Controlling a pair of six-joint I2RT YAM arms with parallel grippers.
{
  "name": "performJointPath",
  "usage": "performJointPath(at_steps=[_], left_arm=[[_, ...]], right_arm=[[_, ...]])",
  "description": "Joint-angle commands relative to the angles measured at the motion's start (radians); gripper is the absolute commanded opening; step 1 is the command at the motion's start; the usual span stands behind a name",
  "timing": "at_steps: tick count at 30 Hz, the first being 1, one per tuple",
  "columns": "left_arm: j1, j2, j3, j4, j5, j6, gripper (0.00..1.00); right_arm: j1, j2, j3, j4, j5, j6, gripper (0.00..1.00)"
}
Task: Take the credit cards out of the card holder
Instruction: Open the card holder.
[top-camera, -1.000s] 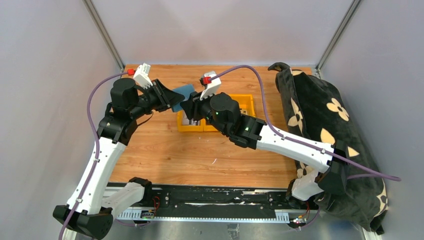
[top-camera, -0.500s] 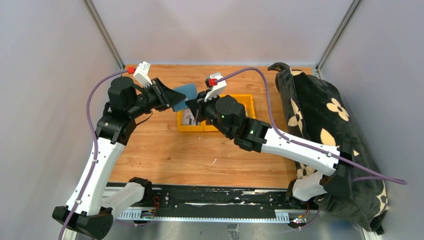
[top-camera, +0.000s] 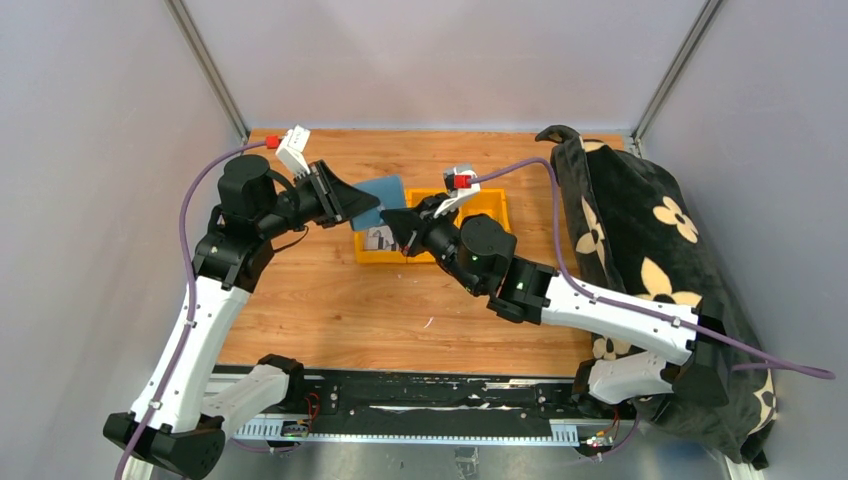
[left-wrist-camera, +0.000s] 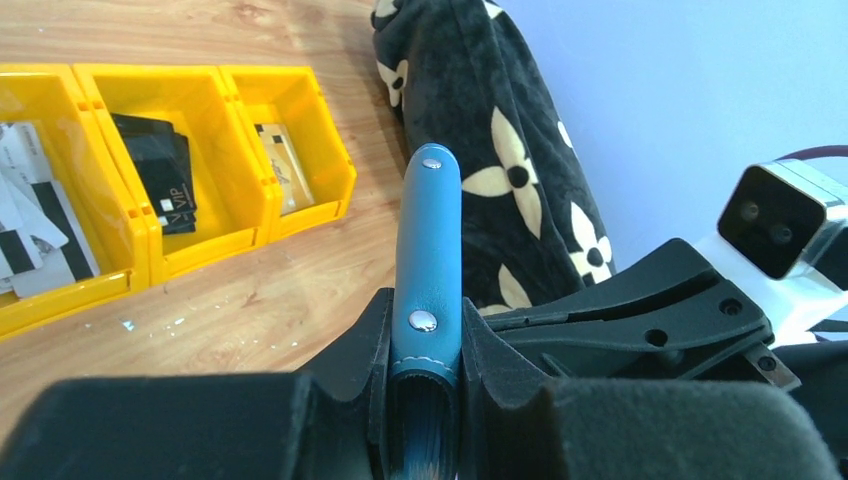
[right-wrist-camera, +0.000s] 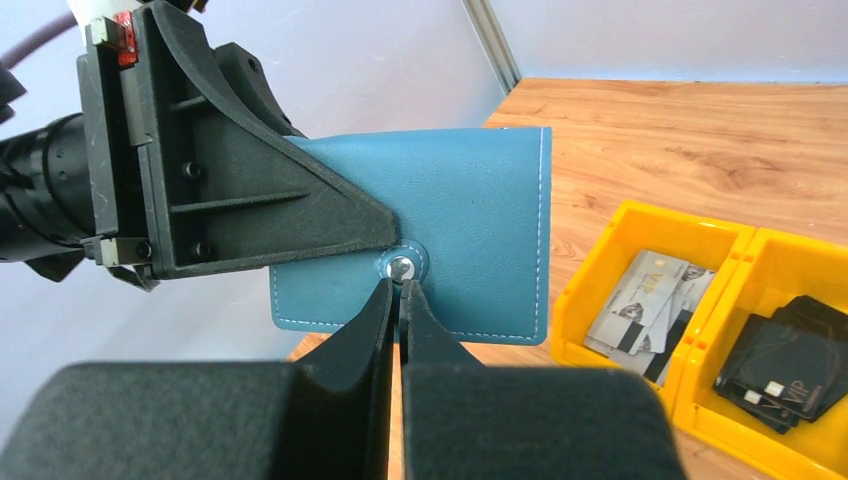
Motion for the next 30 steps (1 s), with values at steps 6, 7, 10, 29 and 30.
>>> performJointPath(at_steps=[6,7,10,29,30], left_arm=[[0.031,-0.057,0.067,0.081,-0.037,-0.021,0.0],[0.033,-0.059,0.066,0.08,-0.05,-0.022,0.0],[0.042,-0.062,0.056,0.084,-0.07,-0.03,0.0],[0.044,-0.027,0.072,0.178,0.348,0.057,0.0],[0.044,-0.024,0.071,0.183,0.365,0.044,0.0]], right_arm=[[0.01,-0.08,-0.132,0.008,0.251,0.01,0.0],[0.012,-0.087,-0.139,0.011,0.262,0.011,0.0],[0.015,-0.096,-0.152,0.035,0.249,0.001,0.0],[-0.295,-0.158,-0.019,-0.157,-0.757,0.071,0.68],[-0.295,-0.145,-0.013,-0.15,-0.782,0.077,0.68]])
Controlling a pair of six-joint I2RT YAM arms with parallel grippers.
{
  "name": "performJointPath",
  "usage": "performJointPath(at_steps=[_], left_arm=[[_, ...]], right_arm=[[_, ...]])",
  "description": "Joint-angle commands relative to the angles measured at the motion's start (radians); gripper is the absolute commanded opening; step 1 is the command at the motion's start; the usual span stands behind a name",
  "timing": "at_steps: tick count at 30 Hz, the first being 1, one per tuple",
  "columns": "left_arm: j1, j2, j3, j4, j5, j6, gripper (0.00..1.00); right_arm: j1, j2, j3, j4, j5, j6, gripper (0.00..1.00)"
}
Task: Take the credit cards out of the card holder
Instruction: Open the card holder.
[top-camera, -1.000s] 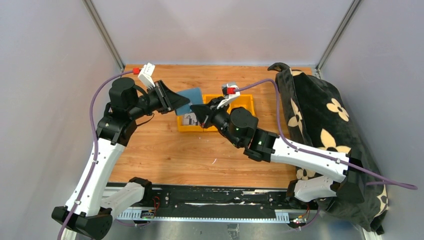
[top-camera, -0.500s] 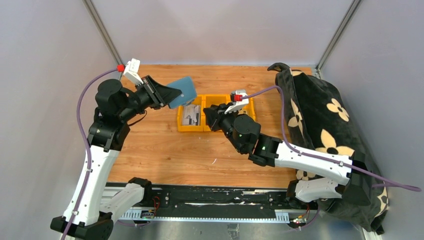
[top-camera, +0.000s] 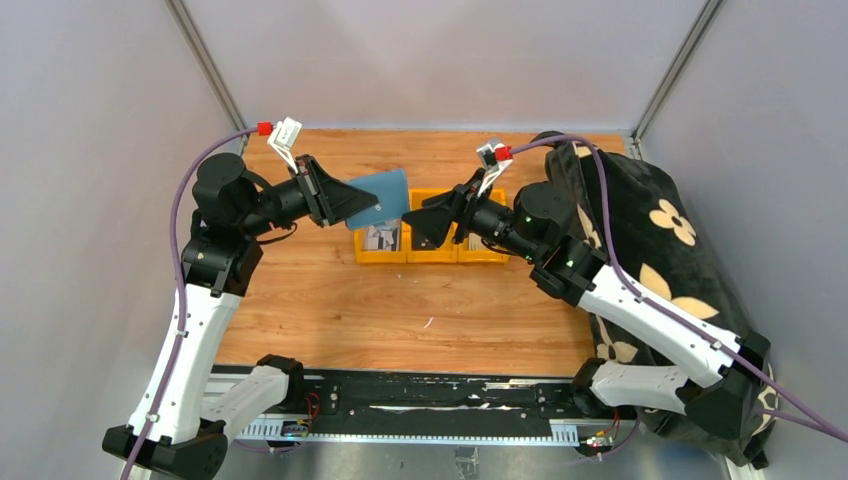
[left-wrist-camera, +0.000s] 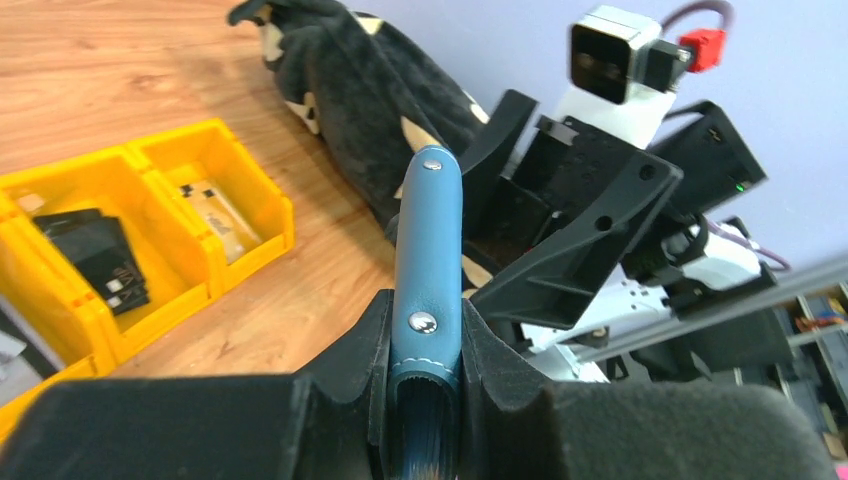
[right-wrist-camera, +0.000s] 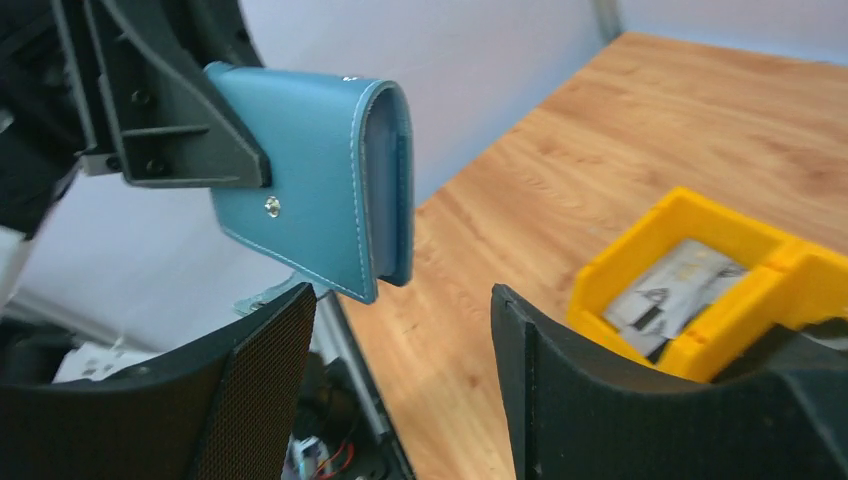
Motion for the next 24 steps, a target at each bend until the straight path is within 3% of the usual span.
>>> performJointPath(at_steps=[1,6,9,14,16,19,21,24], left_arm=[[0.005,0.001,0.032,0.089,0.156,-0.036,0.0],[0.005,-0.017,0.014,0.081,0.166,-0.03,0.0],[0.005,-0.025,0.002,0.085,0.172,-0.033,0.0],[0.005,-0.027,-0.031,-0.026,0.165,0.09,0.0],[0.005,-0.029,-0.065,-0.058,0.166,0.105,0.0],[0.005,-0.039,-0.139,0.013,0.203,-0.015,0.0],[0.005,-0.065,-0.189,0.16,0.205,-0.123,0.0],[0.005,-0.099,-0.192,0.235,0.171,-0.155,0.0]], right_arm=[[-0.006,0.038,0.038,-0.004,-0.274,0.039,0.68],[-0.006,0.074,0.037,0.075,-0.328,0.091,0.65],[-0.015,0.095,0.049,0.11,-0.344,0.139,0.45],[-0.036,0.099,0.018,0.244,-0.382,0.254,0.17],[-0.039,0.099,0.004,0.274,-0.382,0.28,0.12],[-0.039,0.095,-0.029,0.312,-0.366,0.313,0.14],[-0.039,0.098,-0.068,0.368,-0.344,0.372,0.29],[-0.038,0.125,-0.125,0.48,-0.32,0.47,0.42]])
